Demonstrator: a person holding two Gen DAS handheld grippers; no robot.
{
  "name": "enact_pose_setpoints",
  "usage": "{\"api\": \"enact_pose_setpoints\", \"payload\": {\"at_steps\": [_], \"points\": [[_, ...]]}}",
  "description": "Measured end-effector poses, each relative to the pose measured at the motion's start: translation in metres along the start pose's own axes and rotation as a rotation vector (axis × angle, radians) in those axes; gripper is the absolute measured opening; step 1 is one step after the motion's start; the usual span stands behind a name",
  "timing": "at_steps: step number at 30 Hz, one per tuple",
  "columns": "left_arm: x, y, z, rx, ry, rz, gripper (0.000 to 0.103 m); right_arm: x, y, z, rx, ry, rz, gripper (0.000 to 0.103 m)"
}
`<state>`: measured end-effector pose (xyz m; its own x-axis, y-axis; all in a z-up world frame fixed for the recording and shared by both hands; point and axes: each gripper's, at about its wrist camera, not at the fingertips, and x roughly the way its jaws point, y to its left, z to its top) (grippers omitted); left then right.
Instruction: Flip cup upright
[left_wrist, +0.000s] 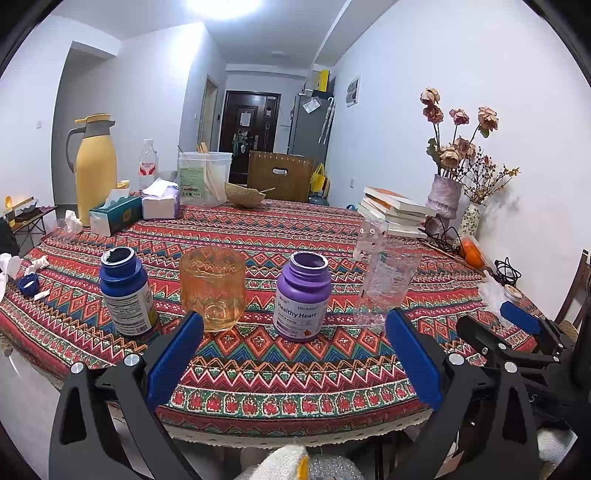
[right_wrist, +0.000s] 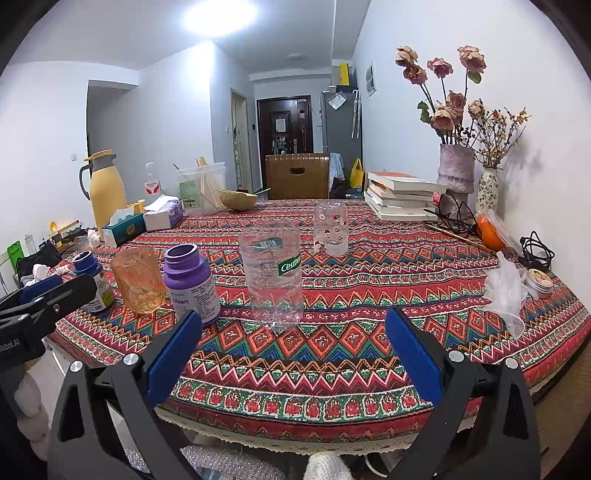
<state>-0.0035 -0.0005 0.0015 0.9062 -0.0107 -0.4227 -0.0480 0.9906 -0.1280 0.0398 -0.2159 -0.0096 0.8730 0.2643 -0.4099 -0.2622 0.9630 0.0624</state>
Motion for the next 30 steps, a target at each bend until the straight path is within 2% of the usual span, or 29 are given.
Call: {"api": "enact_pose_setpoints", "payload": {"at_steps": [15, 26, 30], "points": [[0.000, -0.006, 0.005, 0.026, 0.002, -0.013, 0.096, -0.007, -0.010, 0.008, 0.010, -0.014, -0.019, 0.096], [0.014, -0.034, 0.041, 0.091, 0.003, -0.082, 0.096, 0.000, -0.036, 0.012, 0.045, -0.038, -0.081, 0.096], [0.028, -0.047, 0.060, 0.112, 0.028, -0.125, 0.096, 0.008, -0.052, 0.015, 0.065, -0.039, -0.113, 0.096]]}}
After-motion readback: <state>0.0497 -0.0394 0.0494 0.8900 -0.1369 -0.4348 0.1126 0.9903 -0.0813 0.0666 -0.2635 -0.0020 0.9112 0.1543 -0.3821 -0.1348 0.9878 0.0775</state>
